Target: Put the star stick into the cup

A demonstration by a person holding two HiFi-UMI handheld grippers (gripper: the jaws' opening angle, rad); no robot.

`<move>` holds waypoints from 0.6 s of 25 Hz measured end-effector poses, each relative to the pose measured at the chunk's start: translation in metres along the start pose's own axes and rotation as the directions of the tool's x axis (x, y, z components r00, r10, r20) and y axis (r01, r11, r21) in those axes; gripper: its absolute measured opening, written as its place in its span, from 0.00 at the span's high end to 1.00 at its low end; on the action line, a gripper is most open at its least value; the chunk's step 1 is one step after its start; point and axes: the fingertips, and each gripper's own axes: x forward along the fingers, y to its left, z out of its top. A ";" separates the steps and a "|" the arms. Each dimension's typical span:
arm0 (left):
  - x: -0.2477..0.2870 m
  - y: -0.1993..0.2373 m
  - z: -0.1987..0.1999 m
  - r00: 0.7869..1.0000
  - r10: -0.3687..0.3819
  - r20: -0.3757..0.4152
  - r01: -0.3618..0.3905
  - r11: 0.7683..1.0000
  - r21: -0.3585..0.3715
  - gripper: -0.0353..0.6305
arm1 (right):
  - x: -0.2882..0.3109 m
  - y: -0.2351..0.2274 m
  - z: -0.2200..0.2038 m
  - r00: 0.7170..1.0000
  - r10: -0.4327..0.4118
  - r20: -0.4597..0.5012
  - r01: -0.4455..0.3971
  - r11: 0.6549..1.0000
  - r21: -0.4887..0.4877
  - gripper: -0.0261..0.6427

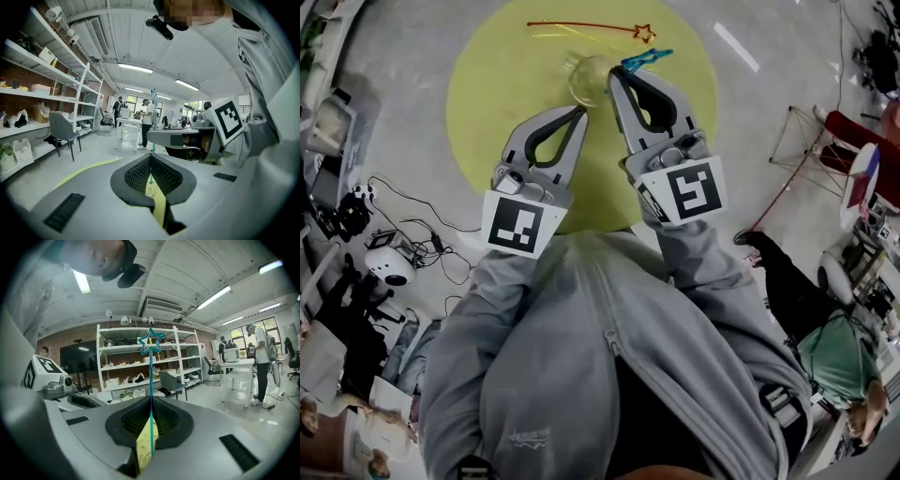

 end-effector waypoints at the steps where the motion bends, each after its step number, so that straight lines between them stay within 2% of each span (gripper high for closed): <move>1: 0.003 0.001 -0.003 1.000 0.000 -0.003 0.000 1.000 0.000 0.92 | 0.002 -0.002 -0.004 1.000 0.001 -0.002 -0.001 1.000 0.001 0.90; 15: 0.022 0.014 -0.032 0.999 0.004 -0.041 -0.004 1.000 -0.002 0.92 | 0.026 -0.015 -0.054 0.998 0.001 -0.058 0.001 0.999 0.032 0.90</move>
